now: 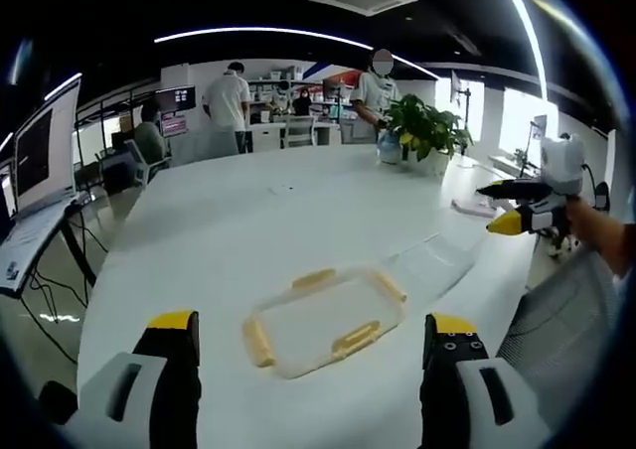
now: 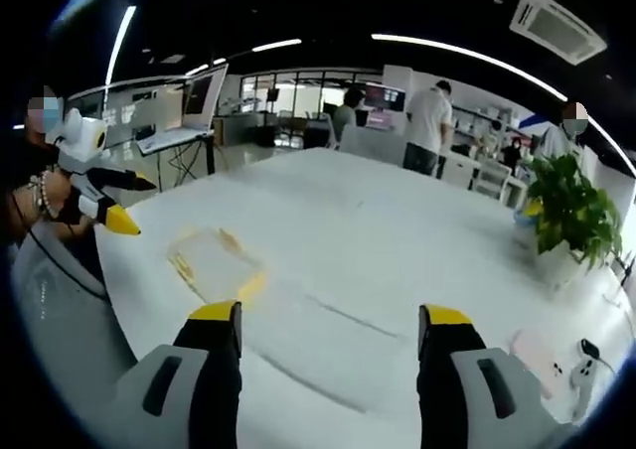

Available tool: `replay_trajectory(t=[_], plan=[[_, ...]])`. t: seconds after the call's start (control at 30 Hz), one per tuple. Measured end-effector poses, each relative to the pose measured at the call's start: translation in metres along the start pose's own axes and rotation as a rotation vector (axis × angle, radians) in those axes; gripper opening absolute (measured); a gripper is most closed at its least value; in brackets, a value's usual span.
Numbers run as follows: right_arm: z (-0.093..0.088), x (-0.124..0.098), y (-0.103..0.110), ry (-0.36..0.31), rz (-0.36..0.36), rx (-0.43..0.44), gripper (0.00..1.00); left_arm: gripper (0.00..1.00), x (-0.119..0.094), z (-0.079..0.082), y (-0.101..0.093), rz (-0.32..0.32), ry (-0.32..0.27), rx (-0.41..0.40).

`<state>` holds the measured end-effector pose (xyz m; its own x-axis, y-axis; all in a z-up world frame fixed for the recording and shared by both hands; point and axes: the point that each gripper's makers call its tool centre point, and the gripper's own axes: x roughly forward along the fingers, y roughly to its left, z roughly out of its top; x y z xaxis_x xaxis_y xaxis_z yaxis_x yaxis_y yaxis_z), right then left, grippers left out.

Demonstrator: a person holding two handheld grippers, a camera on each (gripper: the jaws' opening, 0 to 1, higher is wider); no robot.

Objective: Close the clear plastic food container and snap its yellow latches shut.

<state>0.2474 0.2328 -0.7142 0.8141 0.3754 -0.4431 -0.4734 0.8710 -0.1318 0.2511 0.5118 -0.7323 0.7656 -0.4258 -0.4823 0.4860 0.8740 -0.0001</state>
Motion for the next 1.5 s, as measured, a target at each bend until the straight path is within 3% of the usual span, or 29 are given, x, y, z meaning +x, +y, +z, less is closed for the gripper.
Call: replay_trajectory(t=[0.13,0.37,0.5,0.57,0.83,1.0,1.37,1.5], plan=[[0.009,0.011,0.01,0.014,0.073,-0.052,0.72,0.95,0.003,0.005,0.011,-0.013,0.003,0.038],[0.012,0.028,0.039,0.051,0.249,-0.233,0.73,0.99,0.012,0.008,0.004,-0.192,0.061,0.195],[0.015,0.036,0.052,0.077,0.343,-0.319,0.75,0.99,0.018,0.011,0.008,-0.238,0.078,0.283],[0.019,0.041,0.06,0.077,0.389,-0.345,0.76,0.99,0.02,0.007,0.01,-0.256,0.121,0.317],[0.022,0.061,0.073,0.119,0.474,-0.439,0.76,0.99,0.034,-0.004,0.018,-0.311,0.217,0.415],[0.015,0.072,0.083,0.164,0.559,-0.487,0.73,0.99,0.041,-0.007,0.022,-0.366,0.243,0.414],[0.002,0.093,0.095,0.25,0.661,-0.567,0.67,0.98,0.053,-0.022,0.024,-0.482,0.341,0.537],[-0.006,0.098,0.099,0.289,0.69,-0.584,0.67,0.96,0.056,-0.033,0.026,-0.527,0.409,0.593]])
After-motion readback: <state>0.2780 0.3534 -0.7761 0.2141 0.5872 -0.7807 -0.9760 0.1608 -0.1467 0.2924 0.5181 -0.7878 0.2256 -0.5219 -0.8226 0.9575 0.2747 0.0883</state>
